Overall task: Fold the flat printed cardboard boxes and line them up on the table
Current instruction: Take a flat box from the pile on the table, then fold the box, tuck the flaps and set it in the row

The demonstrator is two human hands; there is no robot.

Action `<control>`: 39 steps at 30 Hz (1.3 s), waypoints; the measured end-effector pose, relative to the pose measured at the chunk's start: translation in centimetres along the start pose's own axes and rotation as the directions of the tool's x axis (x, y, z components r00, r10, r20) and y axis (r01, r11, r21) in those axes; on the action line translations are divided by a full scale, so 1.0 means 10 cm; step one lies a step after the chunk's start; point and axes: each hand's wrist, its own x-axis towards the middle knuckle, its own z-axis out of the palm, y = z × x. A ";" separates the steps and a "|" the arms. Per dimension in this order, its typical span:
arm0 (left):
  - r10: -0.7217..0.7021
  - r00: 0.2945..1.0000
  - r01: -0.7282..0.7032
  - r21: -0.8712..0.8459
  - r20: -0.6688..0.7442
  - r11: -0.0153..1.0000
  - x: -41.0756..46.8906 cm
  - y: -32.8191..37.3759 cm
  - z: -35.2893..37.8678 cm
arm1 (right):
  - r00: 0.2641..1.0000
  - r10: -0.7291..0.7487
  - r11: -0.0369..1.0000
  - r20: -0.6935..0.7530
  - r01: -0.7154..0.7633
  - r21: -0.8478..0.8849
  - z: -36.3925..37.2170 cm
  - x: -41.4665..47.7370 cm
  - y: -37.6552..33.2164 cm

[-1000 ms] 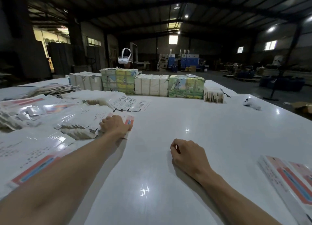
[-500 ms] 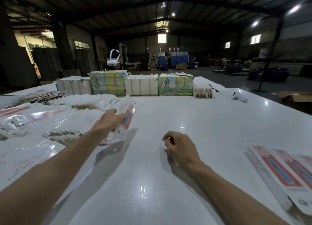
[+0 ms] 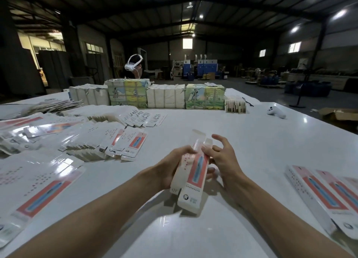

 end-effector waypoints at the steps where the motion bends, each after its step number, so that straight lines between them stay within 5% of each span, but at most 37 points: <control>1: 0.030 0.999 -0.031 -0.051 -0.024 0.998 0.02 0.00 0.01 | 1.000 0.002 1.000 0.015 -0.002 -0.018 0.00 -0.02 0.00; 4: 0.097 0.979 -0.109 -0.057 -0.182 0.992 0.14 -0.06 0.01 | 0.999 -0.012 0.994 0.045 0.017 -0.105 -0.01 -0.03 0.01; 7: 0.143 0.955 -0.152 -0.012 -0.259 0.988 0.18 -0.14 -0.02 | 0.981 -0.190 0.884 0.037 0.188 -0.429 -0.01 0.00 0.02; 10: 0.177 0.954 -0.183 -0.002 -0.244 0.983 0.16 -0.19 -0.07 | 0.938 -0.322 0.740 0.126 0.332 -0.584 -0.01 0.02 -0.01; 16: 0.169 0.976 -0.174 -0.027 -0.138 0.984 0.09 -0.16 -0.09 | 0.917 -0.346 0.599 0.198 0.379 -0.705 -0.02 -0.01 -0.06; 25: 0.097 0.992 -0.088 -0.112 0.081 0.990 0.11 -0.13 -0.05 | 0.969 -0.187 0.910 0.161 0.232 -0.344 -0.08 0.04 -0.22; 30: -0.017 0.997 0.032 -0.214 0.072 0.976 0.19 -0.07 0.14 | 0.974 -0.095 0.995 0.205 0.086 0.053 -0.10 0.07 -0.24; 39: 0.071 0.997 -0.057 -0.536 0.006 0.843 0.20 -0.15 -0.08 | 0.984 0.020 0.999 0.175 -0.028 0.044 0.02 -0.05 -0.10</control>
